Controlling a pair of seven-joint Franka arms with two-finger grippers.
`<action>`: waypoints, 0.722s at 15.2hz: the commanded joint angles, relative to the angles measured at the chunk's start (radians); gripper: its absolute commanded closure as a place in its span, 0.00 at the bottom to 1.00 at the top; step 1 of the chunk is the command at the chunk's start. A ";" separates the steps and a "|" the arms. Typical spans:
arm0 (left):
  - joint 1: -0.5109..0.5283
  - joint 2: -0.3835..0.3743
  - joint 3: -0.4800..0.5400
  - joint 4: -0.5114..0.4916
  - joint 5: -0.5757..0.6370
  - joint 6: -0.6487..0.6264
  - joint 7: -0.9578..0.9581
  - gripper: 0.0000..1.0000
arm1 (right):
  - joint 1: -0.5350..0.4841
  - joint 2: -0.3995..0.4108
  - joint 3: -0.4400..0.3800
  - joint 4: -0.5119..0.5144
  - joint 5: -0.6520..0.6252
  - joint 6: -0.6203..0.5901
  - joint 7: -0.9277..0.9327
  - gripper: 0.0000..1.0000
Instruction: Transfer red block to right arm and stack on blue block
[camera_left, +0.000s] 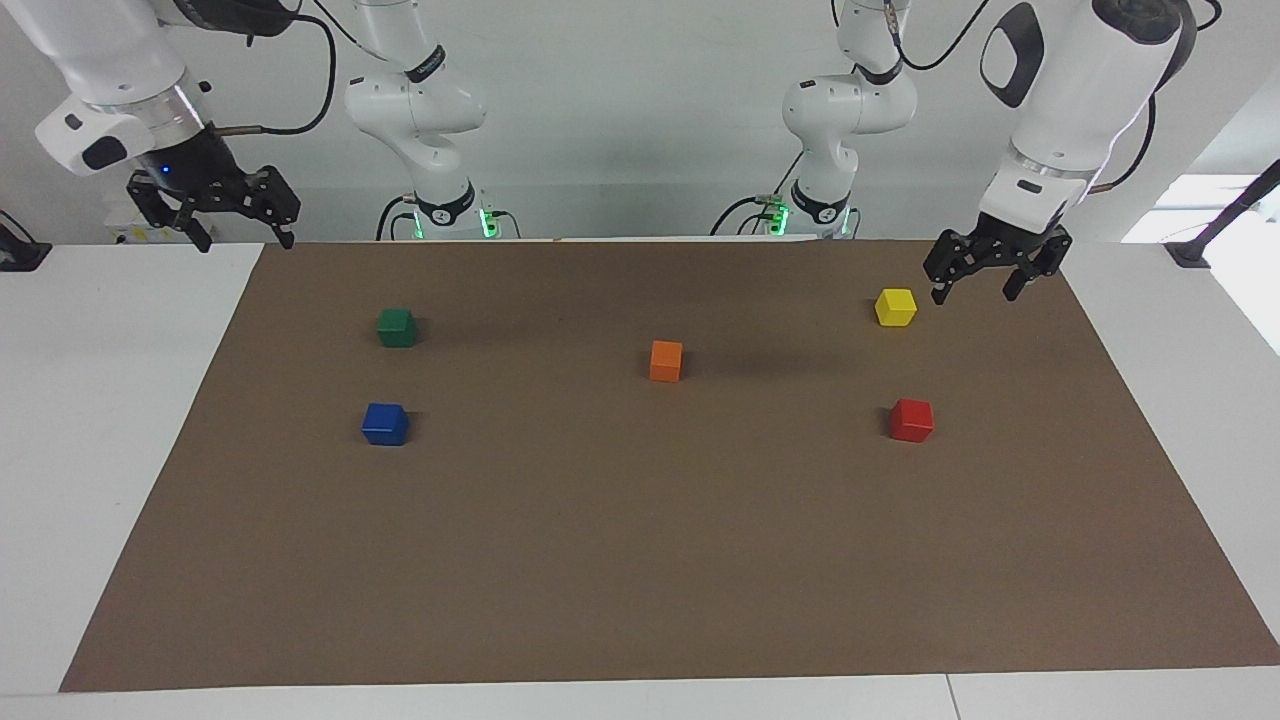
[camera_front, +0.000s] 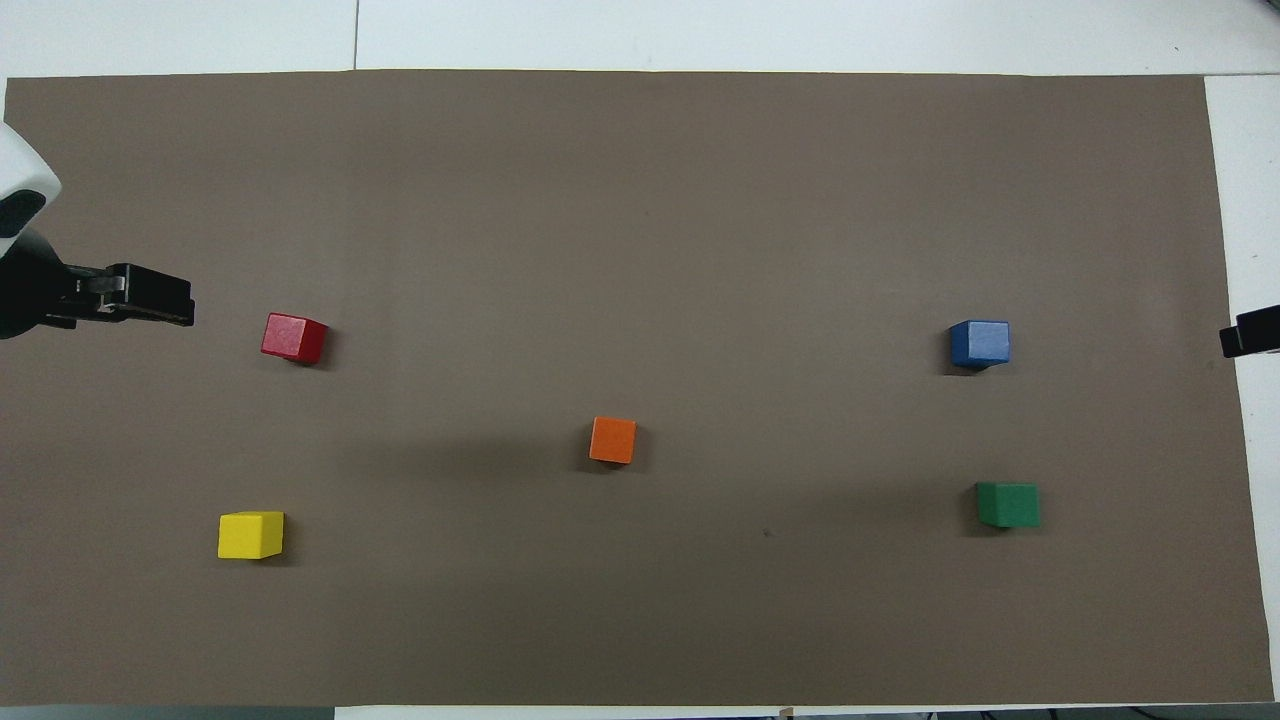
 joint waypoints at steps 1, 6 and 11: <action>0.034 -0.042 0.003 -0.169 -0.014 0.170 0.011 0.00 | -0.022 -0.022 0.004 -0.030 -0.004 0.002 -0.068 0.00; 0.052 0.109 0.003 -0.186 -0.014 0.305 0.124 0.00 | -0.030 -0.167 0.005 -0.350 0.035 0.195 -0.128 0.00; 0.029 0.196 0.001 -0.284 -0.014 0.472 0.067 0.00 | -0.032 -0.185 0.005 -0.479 0.209 0.280 -0.123 0.00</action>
